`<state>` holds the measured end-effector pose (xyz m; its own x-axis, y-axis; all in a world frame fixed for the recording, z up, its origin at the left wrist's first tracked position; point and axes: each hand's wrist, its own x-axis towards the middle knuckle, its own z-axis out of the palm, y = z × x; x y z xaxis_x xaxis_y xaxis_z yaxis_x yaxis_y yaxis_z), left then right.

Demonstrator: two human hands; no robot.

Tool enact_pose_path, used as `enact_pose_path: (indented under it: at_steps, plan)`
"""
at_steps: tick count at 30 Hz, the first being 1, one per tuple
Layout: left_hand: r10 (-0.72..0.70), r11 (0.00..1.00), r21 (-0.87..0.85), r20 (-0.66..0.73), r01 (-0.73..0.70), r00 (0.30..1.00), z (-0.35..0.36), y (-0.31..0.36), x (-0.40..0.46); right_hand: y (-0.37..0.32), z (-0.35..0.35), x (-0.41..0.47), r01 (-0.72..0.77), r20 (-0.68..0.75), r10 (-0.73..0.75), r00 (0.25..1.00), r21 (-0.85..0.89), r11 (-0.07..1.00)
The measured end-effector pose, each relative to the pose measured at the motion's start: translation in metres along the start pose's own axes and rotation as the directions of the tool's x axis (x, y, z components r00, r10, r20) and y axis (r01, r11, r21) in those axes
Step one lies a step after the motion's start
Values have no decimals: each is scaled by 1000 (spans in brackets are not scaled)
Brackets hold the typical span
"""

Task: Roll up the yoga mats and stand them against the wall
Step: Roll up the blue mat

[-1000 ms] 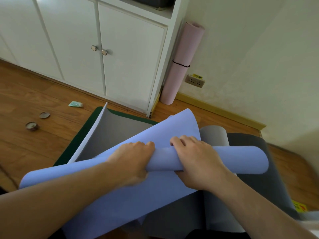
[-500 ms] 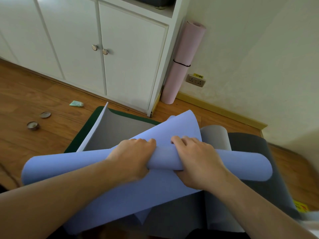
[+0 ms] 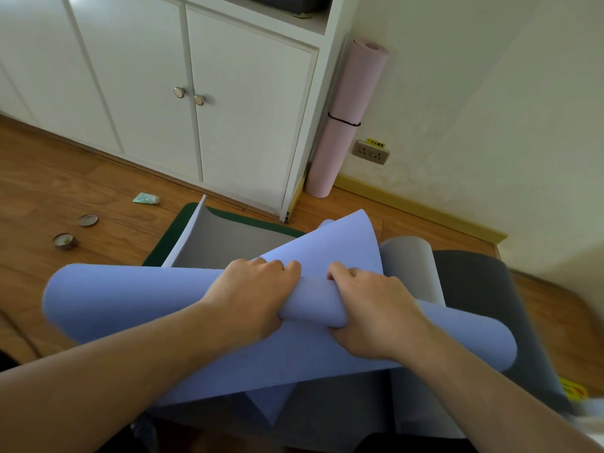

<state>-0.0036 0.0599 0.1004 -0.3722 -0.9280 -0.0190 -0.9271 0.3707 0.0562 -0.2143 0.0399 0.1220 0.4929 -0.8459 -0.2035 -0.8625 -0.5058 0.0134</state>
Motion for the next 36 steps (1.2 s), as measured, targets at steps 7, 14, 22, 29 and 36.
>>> enact_pose_path:
  at_steps: [7,14,22,29,36]
  plan:
    - [-20,998,-60,37,22,999,-10,-14,0,-8,-4,3,21,-62,-33,998,-179,984]
    - [3,999,45,-60,0,998,-2,-5,-1,-4,1,3,-3,-18,3,1000,-1,1000]
    - [-69,991,-102,126,82,990,-13,-19,1,-8,-1,5,34,-134,-60,989,-193,981]
    - [-9,1000,26,-90,12,996,-5,-5,-2,-3,-4,5,-8,-57,5,998,-56,998]
    - [-118,981,-143,113,134,987,-10,-14,4,-4,-1,5,37,-129,-57,990,-150,988]
